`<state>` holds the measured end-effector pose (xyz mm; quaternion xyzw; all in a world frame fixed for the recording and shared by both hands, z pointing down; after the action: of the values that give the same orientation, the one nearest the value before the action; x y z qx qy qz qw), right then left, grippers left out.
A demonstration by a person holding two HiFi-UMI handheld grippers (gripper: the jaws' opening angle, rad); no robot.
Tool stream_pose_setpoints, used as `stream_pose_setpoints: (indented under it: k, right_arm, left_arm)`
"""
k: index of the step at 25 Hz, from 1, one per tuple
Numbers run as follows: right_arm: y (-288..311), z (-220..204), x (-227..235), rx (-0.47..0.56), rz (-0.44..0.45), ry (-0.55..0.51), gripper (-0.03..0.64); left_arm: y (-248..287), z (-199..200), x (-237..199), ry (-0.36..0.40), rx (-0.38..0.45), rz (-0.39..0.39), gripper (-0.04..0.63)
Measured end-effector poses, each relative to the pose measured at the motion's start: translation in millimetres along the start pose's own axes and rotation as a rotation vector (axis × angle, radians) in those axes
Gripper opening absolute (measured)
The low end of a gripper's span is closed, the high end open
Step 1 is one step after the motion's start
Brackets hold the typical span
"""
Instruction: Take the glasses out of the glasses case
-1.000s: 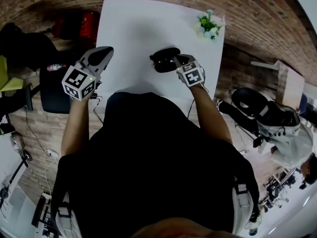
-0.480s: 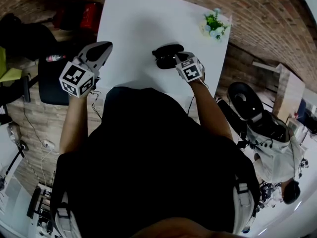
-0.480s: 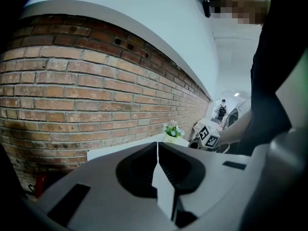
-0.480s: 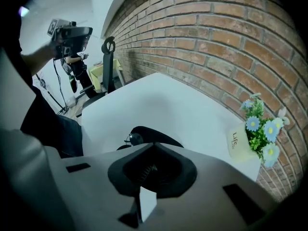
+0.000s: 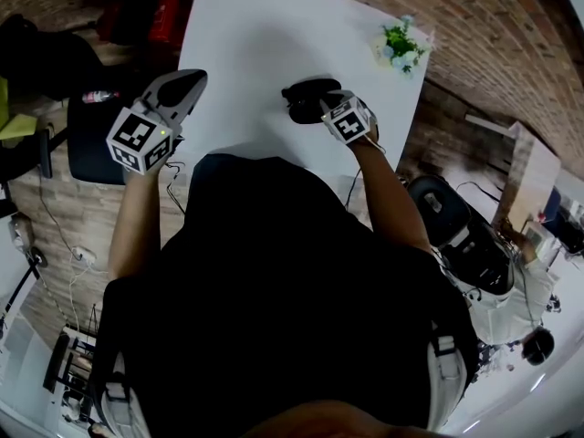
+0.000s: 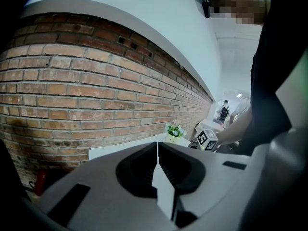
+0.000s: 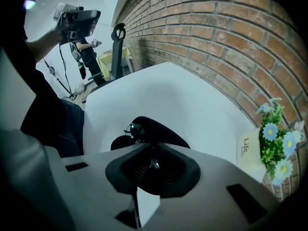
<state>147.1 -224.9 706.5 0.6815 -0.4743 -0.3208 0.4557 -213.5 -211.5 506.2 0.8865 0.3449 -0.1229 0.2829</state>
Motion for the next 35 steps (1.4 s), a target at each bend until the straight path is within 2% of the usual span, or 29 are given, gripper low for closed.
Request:
stream_pose_setpoints:
  k: [14,20,27,35]
  right_arm:
    - [30,1,-12,-0.041,0.067,-0.137,0.067]
    - [40,6,-13,-0.085,0.091,-0.199,0.095]
    - [50,7,-17,-0.128,0.105,-0.311,0.094]
    - [57,11,-19,-0.144,0.123,-0.384,0.087]
  left_arm:
    - [-6,-8,-10,-0.026,-0.009,0.026,0.016]
    - [-9,-10,-17,-0.039,-0.006,0.042,0.016]
    - [-13,-14,-22,-0.054,-0.004,0.053,0.017]
    - [-13,-19,-27,-0.070,-0.008,0.057,0.017]
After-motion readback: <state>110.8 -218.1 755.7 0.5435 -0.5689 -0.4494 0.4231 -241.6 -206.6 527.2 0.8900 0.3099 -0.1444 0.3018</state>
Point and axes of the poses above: the fingertips, and each gripper's own axes: y forward along the fingers, x to its right, z out of its top, the point moved 9 cm from there along -y, backward along the fingers, and after that the axes turned 14 degrees about -y, right-handed, at the moved point
